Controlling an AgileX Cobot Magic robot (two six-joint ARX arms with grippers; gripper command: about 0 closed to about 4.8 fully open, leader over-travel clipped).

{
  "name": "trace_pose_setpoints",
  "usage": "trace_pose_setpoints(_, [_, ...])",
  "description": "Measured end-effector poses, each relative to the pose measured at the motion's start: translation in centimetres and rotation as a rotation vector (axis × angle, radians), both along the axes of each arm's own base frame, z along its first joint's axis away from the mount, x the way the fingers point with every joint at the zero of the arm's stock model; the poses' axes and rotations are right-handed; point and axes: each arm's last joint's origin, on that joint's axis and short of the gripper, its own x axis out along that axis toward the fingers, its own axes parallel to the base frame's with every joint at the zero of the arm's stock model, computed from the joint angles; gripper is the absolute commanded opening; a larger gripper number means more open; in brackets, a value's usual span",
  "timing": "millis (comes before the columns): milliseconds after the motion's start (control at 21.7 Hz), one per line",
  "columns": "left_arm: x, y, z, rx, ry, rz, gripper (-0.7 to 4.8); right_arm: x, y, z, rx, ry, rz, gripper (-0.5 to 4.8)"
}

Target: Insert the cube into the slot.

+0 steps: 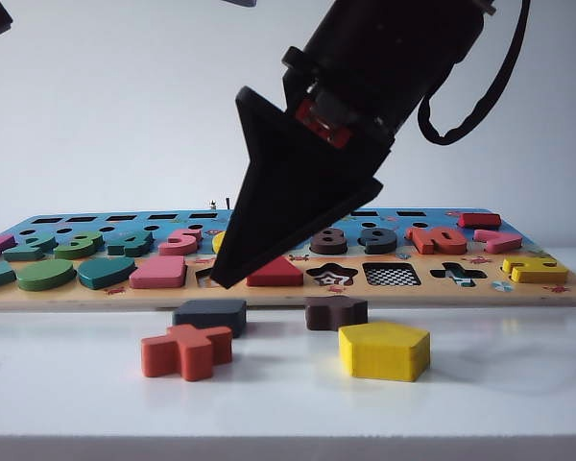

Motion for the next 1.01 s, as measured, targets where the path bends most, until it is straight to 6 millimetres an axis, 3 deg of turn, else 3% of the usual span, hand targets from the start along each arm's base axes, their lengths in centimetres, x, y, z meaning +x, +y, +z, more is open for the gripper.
trace_pose_setpoints(1014, [0.0,0.0,0.0,0.001,0.002,0.001,0.20,0.5,0.9,-1.3,0.010,0.027,0.021,2.83])
